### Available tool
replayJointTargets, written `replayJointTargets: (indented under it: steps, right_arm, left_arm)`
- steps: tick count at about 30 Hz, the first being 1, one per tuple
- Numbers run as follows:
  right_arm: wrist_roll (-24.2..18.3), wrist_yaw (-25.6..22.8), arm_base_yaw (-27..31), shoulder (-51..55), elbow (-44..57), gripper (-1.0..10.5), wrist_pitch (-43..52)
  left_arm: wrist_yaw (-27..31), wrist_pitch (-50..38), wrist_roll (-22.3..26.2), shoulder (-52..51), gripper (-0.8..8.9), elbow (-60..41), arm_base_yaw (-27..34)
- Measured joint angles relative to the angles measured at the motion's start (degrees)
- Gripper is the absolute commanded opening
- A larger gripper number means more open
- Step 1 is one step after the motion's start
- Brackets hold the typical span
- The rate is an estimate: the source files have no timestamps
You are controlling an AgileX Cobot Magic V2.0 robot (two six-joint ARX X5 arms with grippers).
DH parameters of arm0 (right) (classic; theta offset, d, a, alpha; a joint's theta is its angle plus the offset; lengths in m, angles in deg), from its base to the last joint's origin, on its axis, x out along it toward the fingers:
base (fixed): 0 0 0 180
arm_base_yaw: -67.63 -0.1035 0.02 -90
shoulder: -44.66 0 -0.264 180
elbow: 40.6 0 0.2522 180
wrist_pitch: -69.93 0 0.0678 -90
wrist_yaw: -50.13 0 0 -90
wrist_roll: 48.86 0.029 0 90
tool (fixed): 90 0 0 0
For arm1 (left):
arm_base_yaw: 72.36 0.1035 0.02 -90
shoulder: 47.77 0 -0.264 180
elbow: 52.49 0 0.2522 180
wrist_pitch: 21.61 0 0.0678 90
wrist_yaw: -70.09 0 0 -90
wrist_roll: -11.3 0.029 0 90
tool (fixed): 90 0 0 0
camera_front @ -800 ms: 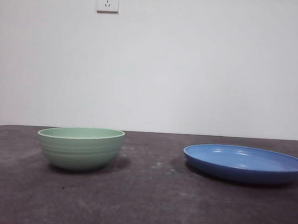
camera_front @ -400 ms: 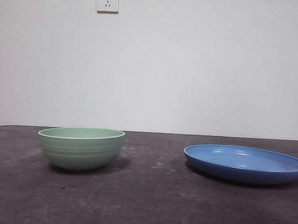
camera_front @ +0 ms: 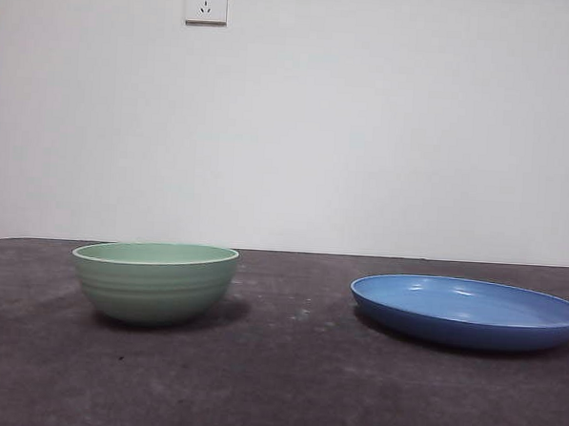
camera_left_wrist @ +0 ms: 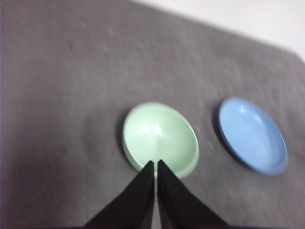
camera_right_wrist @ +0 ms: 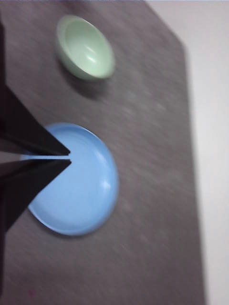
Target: Place the green bowl on the blue plate
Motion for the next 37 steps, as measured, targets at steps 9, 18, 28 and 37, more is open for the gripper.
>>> replayJointTargets:
  steps: [9, 18, 28, 37]
  right_arm:
    - [-7.52, 5.38, -2.99, -9.88, -6.88, 0.1, -16.57]
    - [-9.92, 5.4, -6.27, -10.14, -6.91, 1.4, -20.17]
    - [-9.88, 5.33, -6.27, -10.16, -6.91, 3.9, -20.13]
    - [-9.88, 5.35, -6.27, -10.16, -6.91, 3.9, -20.11]
  left_arm:
    - [-4.2, 12.17, 8.17, 6.71, 0.1, 6.25, -6.27]
    - [-4.2, 13.03, 9.51, 6.75, 2.2, 6.25, -7.93]
    - [-4.2, 12.96, 9.27, 6.78, 4.44, 6.25, -7.93]
    - [-4.11, 7.87, 7.06, 11.43, 4.37, 6.38, -8.41]
